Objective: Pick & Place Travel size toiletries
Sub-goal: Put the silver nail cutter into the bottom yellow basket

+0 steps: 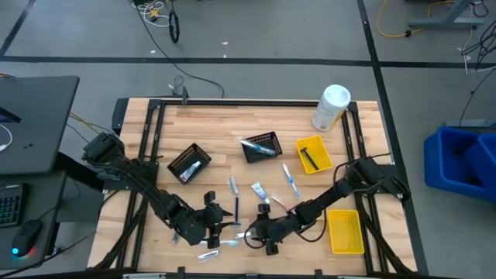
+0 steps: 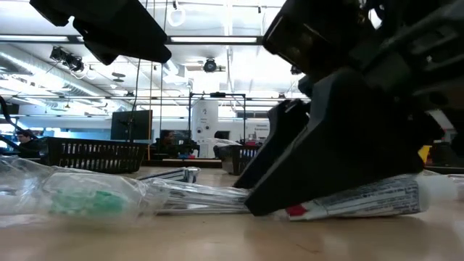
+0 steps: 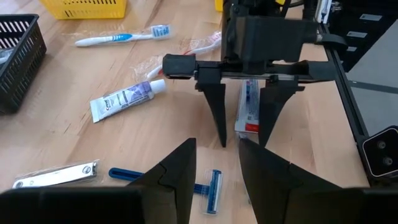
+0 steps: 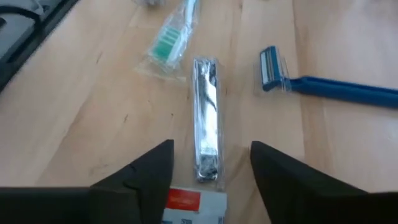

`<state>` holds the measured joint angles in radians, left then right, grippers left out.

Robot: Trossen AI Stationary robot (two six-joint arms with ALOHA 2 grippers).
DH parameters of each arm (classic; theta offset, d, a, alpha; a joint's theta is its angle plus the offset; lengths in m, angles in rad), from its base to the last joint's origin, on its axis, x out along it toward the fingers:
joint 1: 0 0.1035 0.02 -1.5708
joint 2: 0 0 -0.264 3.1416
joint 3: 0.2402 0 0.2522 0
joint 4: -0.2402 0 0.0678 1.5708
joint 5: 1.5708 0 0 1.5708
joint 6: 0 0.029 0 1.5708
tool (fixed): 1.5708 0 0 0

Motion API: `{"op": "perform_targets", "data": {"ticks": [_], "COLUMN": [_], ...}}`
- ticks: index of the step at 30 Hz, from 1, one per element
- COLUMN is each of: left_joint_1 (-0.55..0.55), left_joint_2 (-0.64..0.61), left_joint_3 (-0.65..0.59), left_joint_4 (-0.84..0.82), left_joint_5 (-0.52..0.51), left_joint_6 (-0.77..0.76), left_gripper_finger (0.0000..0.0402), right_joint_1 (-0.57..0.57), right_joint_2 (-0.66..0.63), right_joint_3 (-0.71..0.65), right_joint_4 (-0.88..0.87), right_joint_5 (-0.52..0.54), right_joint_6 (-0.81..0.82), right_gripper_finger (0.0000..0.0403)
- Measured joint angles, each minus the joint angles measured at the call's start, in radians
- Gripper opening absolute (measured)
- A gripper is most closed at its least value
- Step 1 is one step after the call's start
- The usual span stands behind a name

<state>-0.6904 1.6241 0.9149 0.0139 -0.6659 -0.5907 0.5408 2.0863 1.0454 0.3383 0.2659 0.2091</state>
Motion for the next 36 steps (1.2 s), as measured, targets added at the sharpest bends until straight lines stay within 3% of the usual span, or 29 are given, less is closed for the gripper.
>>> {"op": "perform_targets", "data": {"ticks": [4,13,16,23,29,36], "left_joint_1": [0.0,0.0,0.0,0.0,0.0,0.0], "left_joint_2": [0.0,0.0,0.0,0.0,0.0,0.0], "left_joint_3": [0.0,0.0,0.0,0.0,0.0,0.0], "left_joint_4": [0.0,0.0,0.0,0.0,0.0,-0.001], "left_joint_5": [0.0,0.0,0.0,0.0,-0.004,-0.046], "left_joint_6": [0.001,0.003,0.003,0.003,0.003,-0.005], "left_gripper_finger": [0.013,0.013,0.013,0.013,0.013,0.013], "right_joint_1": [-0.007,-0.021,-0.022,-0.02,-0.008,0.058], "right_joint_2": [0.007,0.009,0.009,-0.011,-0.124,-0.339], "right_joint_3": [0.002,0.003,0.003,0.001,-0.001,0.0], "right_joint_4": [-0.005,-0.017,-0.012,-0.035,-0.159,-0.444], "right_joint_5": [-0.005,-0.008,-0.016,-0.005,0.069,0.113], "right_joint_6": [0.001,-0.031,-0.033,-0.035,-0.003,0.258], "right_gripper_finger": [0.0205,0.0084,0.006,0.0055,0.0054,0.0053]}}
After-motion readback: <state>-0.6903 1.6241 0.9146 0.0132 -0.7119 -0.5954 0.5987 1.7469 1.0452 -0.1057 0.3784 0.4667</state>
